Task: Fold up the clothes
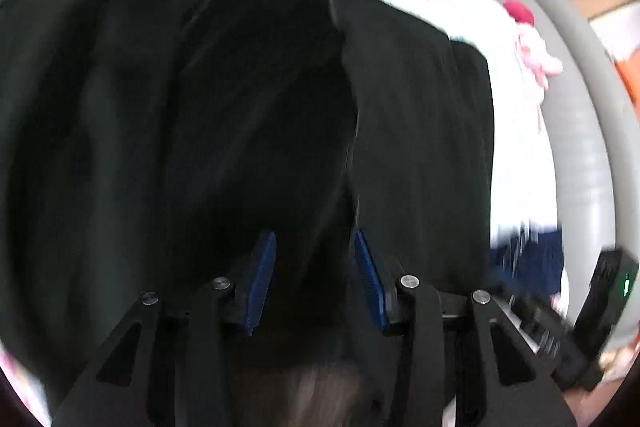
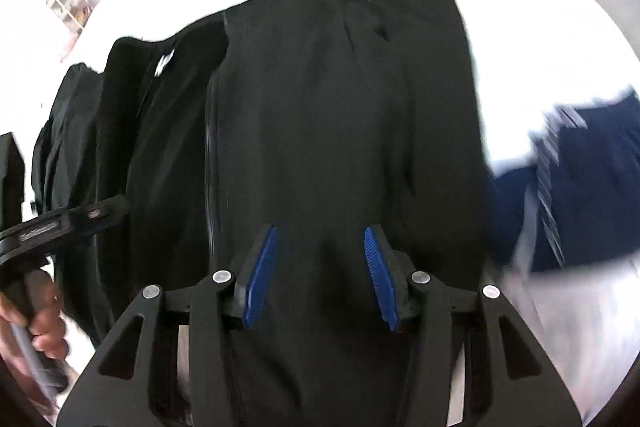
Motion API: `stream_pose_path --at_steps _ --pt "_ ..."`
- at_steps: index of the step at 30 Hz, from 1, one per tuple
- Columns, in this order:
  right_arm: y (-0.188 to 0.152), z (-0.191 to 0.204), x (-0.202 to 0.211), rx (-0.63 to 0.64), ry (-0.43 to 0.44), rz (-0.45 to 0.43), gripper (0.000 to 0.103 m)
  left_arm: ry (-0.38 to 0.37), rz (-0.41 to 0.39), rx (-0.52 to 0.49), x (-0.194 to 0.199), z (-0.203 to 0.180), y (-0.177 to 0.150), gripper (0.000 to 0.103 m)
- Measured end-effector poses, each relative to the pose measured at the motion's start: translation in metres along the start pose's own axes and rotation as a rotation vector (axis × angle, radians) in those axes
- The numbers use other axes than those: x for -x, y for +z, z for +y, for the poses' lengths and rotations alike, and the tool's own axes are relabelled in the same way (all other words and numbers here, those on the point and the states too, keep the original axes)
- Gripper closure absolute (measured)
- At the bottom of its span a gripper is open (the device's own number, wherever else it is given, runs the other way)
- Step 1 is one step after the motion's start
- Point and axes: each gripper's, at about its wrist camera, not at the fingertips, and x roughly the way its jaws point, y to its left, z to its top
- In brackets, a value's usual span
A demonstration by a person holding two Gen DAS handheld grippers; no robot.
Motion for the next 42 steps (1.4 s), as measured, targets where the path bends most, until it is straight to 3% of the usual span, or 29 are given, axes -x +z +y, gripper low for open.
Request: stream_pose_path --at_steps 2,6,8,10,11,14,18,22,24,27,32,36,38,41,42 --pt "0.024 0.006 -0.024 0.007 0.0 -0.006 0.057 -0.05 0.02 0.018 -0.026 -0.004 0.031 0.058" --pt "0.052 0.006 -0.06 0.021 -0.025 0.017 0.057 -0.102 0.168 0.054 -0.103 -0.016 0.071 0.055" --pt "0.061 0.001 -0.074 0.013 -0.031 0.032 0.057 -0.099 0.158 -0.018 -0.11 -0.03 0.08 0.057" --pt "0.068 -0.004 -0.085 0.001 -0.025 0.047 0.057 -0.09 0.148 -0.092 -0.117 -0.045 0.089 0.067" --pt "0.071 -0.004 -0.088 0.003 -0.016 0.053 0.057 -0.02 0.149 -0.155 -0.122 -0.055 0.094 0.084" --pt "0.078 0.0 -0.092 0.03 0.0 0.063 0.057 0.08 0.183 -0.245 -0.133 -0.071 0.106 0.095" --pt "0.078 -0.002 -0.083 0.039 0.026 0.04 0.054 0.164 0.146 -0.365 -0.139 -0.094 0.125 0.098" --pt "0.064 0.0 -0.08 0.005 0.035 0.057 0.05 0.169 0.175 -0.334 -0.139 -0.092 0.129 0.094" --pt "0.046 -0.001 -0.066 -0.017 0.065 0.063 0.05 0.151 0.132 -0.323 -0.111 -0.088 0.106 0.072" --pt "0.013 -0.001 -0.04 -0.013 0.082 0.053 0.05 0.012 0.144 -0.303 -0.068 -0.078 0.044 0.071" --pt "-0.048 -0.004 -0.041 -0.067 0.104 0.17 0.05 -0.091 0.358 -0.177 -0.033 -0.051 -0.083 0.071" --pt "-0.098 0.009 -0.036 -0.075 0.106 0.21 0.05 -0.183 0.491 -0.119 -0.032 -0.053 -0.147 0.071" --pt "-0.107 0.015 -0.03 -0.073 0.104 0.186 0.05 -0.185 0.543 -0.107 -0.037 -0.051 -0.171 0.071" --pt "-0.116 0.023 -0.029 -0.08 0.123 0.193 0.05 -0.073 0.618 -0.141 -0.058 -0.05 -0.197 0.073" --pt "-0.117 0.024 -0.031 -0.081 0.123 0.21 0.05 -0.069 0.627 -0.133 -0.058 -0.051 -0.199 0.077"
